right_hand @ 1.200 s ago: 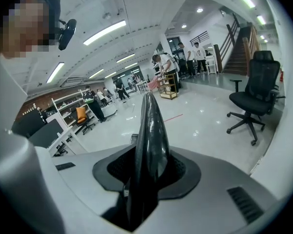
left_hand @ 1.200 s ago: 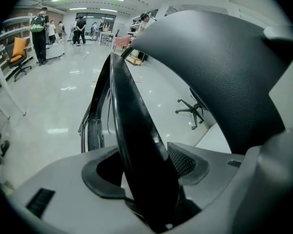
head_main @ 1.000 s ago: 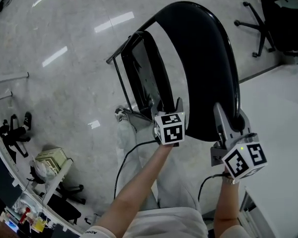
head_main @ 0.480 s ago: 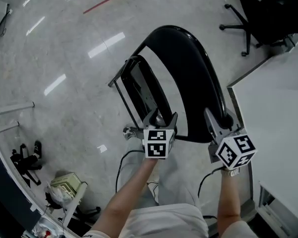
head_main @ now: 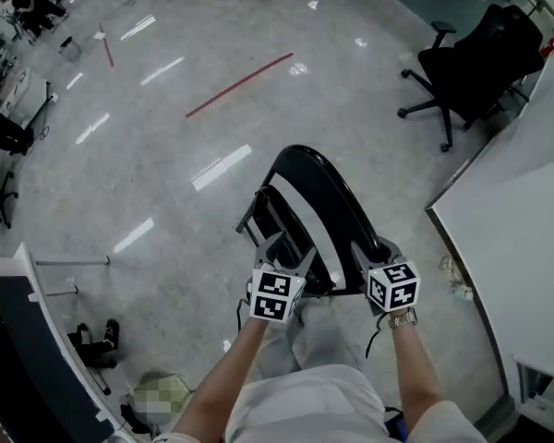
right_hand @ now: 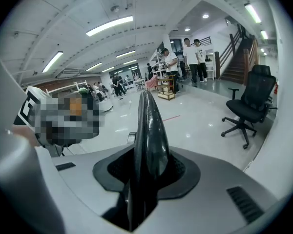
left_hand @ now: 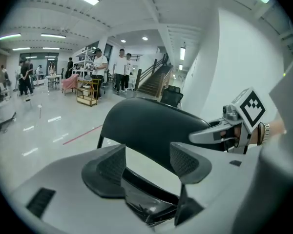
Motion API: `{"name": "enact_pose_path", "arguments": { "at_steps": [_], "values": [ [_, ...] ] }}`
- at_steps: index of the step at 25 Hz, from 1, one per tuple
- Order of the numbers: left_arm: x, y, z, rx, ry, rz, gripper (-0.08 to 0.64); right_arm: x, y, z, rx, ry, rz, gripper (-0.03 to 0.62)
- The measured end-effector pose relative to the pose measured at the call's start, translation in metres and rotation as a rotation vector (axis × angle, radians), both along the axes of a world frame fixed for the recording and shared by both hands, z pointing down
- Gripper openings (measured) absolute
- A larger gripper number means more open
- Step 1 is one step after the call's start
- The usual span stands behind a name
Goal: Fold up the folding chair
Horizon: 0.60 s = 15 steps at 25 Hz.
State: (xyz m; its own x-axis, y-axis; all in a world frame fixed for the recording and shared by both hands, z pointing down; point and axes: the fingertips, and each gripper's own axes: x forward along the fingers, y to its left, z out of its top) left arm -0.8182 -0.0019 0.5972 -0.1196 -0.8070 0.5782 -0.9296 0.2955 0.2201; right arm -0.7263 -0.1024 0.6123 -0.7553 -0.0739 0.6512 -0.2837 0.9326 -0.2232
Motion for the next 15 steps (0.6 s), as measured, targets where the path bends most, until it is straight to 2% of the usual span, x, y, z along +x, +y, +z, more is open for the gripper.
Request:
{"name": "enact_pose_path", "arguments": {
  "at_steps": [6,10,15],
  "values": [
    [0.002,0.003,-0.047,0.002,-0.088,0.094,0.293,0.001,0.018,-0.001,-0.067,0.036,-0.002,0.110],
    [0.005,-0.021,-0.078,0.007,-0.170,0.244,0.293,0.006,0.012,-0.002,-0.111,0.058,-0.010,0.100],
    [-0.001,-0.034,-0.088,-0.031,-0.238,0.403,0.293,0.000,0.023,0.003,-0.133,0.061,-0.023,0.095]
  ]
}}
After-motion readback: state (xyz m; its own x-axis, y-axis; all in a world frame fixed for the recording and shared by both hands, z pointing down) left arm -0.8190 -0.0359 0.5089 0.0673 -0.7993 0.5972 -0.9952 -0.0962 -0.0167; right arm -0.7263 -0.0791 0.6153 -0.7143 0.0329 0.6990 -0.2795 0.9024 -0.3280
